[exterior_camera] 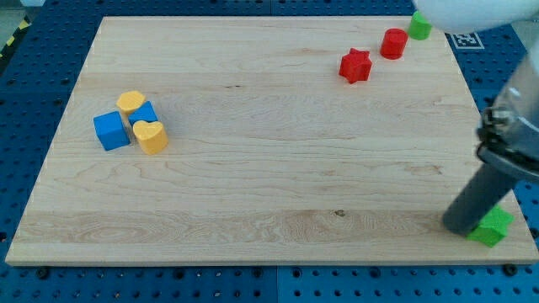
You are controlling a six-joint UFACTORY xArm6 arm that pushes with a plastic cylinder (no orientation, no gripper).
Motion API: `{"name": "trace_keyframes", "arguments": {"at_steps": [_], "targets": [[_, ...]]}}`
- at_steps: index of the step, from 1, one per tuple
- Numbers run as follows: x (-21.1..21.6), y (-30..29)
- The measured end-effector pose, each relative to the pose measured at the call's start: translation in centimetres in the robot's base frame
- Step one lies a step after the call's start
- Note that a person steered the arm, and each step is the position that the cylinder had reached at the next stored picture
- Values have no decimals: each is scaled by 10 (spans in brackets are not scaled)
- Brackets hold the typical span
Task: Move the red star vertically below the red circle
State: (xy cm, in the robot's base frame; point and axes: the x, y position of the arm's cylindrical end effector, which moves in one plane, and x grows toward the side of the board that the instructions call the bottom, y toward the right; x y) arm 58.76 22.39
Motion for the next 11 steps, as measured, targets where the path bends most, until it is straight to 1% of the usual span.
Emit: {"name": "trace_keyframes", "arguments": {"at_steps": [1, 2, 3, 4, 5, 6, 8, 10, 11], "targets": [[-1, 26], [-36, -13], [-100, -84], [-169, -168], [-240, -225], [-289, -190], [-292, -103], [-262, -90], [-235, -69]]}}
